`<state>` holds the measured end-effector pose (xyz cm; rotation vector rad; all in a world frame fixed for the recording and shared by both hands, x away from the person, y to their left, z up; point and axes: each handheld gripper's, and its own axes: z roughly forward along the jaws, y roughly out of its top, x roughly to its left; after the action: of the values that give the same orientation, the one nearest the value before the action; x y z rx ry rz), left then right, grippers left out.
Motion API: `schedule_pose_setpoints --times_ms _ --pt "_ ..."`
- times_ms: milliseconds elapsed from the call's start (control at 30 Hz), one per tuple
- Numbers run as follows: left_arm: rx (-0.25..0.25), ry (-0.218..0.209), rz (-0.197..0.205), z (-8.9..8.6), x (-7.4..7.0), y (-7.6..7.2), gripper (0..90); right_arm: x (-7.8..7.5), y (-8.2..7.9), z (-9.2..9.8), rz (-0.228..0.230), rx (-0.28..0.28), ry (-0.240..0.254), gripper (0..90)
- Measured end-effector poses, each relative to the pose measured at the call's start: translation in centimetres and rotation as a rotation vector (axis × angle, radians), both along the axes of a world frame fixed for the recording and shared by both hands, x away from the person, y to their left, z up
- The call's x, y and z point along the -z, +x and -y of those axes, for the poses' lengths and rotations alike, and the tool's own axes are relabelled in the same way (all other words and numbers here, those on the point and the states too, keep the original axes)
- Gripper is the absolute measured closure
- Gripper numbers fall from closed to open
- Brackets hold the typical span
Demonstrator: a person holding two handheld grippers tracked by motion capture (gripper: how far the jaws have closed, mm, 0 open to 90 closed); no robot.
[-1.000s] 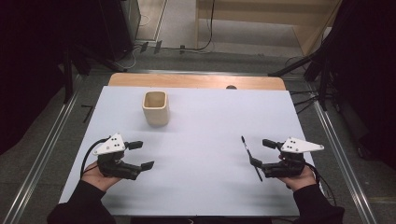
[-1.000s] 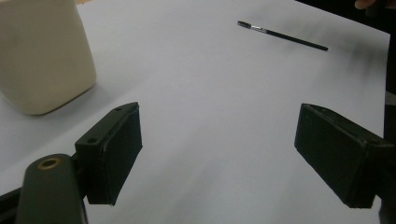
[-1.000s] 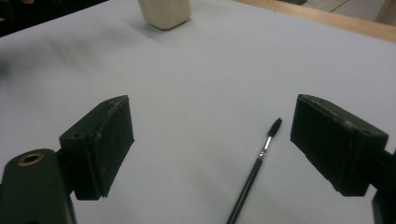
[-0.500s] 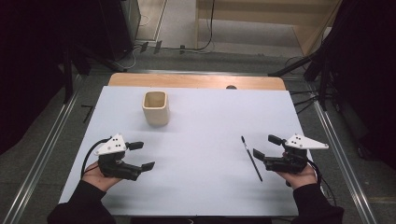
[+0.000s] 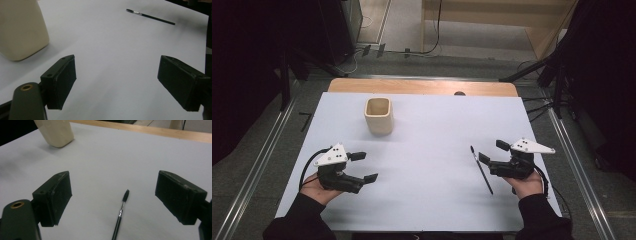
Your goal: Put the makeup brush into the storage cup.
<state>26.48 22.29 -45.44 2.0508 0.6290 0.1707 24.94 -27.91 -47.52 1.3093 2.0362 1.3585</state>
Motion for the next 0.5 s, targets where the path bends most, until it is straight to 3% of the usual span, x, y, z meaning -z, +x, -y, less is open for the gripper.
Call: schedule_pose_setpoints --times_ms 400,500 --pt "0.005 0.006 0.000 0.0 0.1 0.0 16.1 0.5 1.7 -1.3 -0.005 0.030 -0.036 16.0" --pt "0.008 0.016 -0.001 0.1 0.1 -0.1 16.1 0.6 2.1 -1.4 -0.020 0.066 -0.048 16.1"
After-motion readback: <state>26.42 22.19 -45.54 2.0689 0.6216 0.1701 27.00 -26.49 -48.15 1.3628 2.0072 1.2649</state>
